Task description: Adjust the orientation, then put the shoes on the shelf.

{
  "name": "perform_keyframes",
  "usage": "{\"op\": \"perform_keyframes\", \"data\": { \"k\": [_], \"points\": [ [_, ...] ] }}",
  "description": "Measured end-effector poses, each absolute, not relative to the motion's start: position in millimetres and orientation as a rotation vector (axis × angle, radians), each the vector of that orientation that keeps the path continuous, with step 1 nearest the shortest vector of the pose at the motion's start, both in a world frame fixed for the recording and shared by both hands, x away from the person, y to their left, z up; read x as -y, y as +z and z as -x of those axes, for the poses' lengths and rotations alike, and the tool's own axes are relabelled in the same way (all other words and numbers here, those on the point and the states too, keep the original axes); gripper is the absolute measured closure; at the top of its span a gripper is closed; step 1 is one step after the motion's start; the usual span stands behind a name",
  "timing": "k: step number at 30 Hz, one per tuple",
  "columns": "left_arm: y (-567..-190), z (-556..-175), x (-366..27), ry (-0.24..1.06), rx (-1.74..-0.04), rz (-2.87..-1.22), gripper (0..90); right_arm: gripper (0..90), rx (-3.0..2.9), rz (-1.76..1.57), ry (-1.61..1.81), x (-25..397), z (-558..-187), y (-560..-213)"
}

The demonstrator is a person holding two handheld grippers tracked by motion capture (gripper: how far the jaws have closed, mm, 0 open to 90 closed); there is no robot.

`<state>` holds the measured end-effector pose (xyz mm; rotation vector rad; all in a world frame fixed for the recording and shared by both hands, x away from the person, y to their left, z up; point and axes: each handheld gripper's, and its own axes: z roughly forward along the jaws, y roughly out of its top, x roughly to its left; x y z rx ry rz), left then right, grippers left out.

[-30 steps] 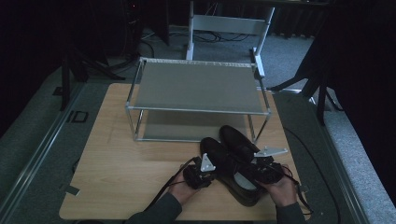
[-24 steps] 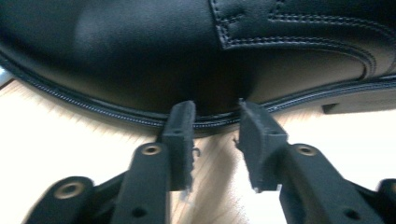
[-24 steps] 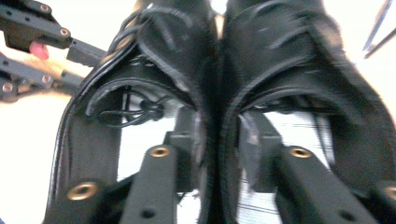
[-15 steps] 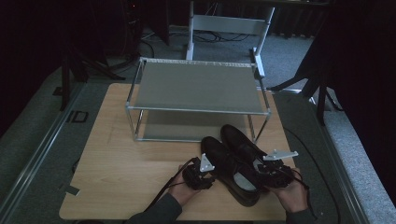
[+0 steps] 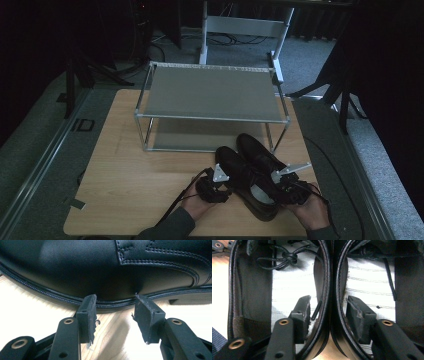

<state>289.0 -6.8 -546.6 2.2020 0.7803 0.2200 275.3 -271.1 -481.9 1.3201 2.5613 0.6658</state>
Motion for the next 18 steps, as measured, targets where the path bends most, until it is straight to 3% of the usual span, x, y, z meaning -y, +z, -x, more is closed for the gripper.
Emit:
{"op": "perform_keyframes", "data": {
  "k": [7, 18],
  "points": [
    [-546.1, -290.7, 7.2, 0.226, -0.787, -2.190, 52.7, 66.2, -2.594, -1.332, 0.667, 270.0, -277.6, -481.7],
    [-543.1, -292.2, 8.8, 0.240, -0.795, -2.180, 52.3, 74.3, -2.597, -1.357, 0.687, 272.8, -279.6, -482.4]
  ]
}}
